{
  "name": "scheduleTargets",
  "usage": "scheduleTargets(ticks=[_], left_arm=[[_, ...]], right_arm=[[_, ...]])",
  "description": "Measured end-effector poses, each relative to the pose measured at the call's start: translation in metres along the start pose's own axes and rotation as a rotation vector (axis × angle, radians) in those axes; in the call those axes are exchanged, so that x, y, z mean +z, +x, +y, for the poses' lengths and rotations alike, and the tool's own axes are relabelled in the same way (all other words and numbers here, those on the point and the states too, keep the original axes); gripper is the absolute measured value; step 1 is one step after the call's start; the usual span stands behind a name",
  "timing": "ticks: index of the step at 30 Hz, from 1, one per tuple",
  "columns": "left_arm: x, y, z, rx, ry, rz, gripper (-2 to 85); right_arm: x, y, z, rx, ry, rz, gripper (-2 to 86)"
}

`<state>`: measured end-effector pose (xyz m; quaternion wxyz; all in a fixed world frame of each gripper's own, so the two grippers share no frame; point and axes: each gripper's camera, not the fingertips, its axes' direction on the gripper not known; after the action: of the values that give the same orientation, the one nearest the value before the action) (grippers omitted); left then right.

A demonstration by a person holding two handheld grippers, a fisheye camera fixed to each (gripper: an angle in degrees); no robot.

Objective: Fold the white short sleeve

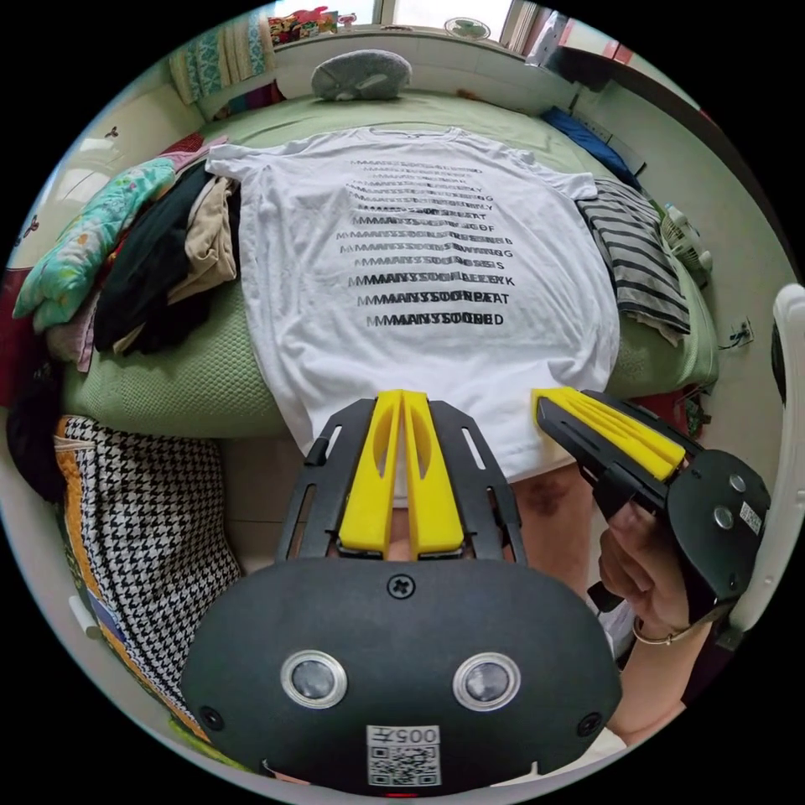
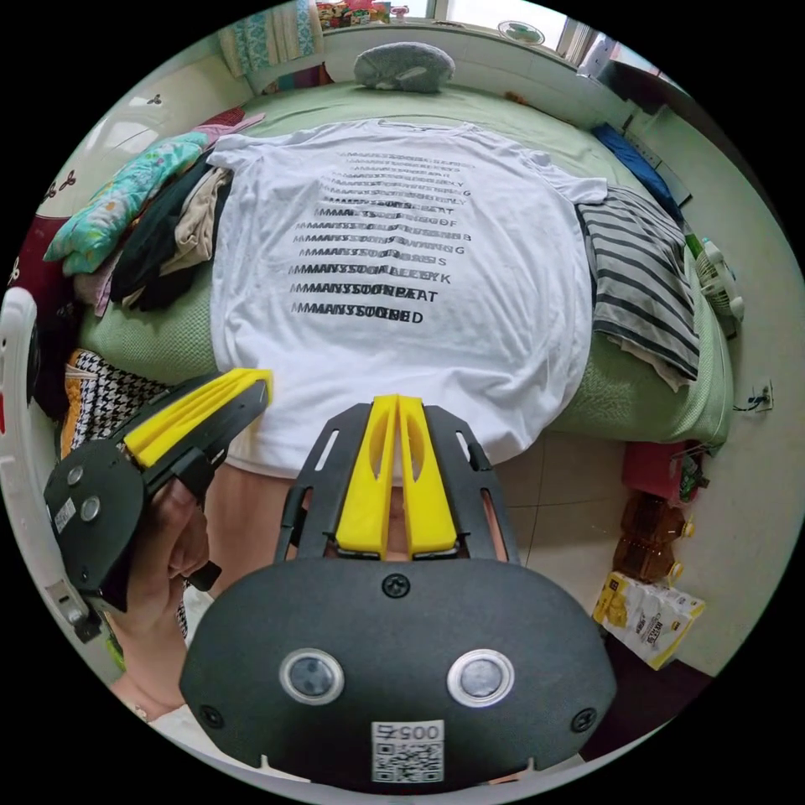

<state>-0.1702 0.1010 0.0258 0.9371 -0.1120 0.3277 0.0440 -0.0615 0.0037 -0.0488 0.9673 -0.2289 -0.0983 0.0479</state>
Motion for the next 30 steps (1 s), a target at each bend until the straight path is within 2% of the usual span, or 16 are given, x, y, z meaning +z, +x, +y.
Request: scheduleTargets(ticks=[8, 30], left_arm=[[0.003, -0.014, 0.002, -0.030, 0.001, 0.057, -0.6], [0.013, -0.005, -0.004, -0.017, -0.015, 0.027, -0.6]], right_arm=[[0.004, 0.009, 0.003, 0.004, -0.002, -0.029, -1.3], [0.008, 0.041, 0.027, -0.028, 0.054, -0.096, -1.4]])
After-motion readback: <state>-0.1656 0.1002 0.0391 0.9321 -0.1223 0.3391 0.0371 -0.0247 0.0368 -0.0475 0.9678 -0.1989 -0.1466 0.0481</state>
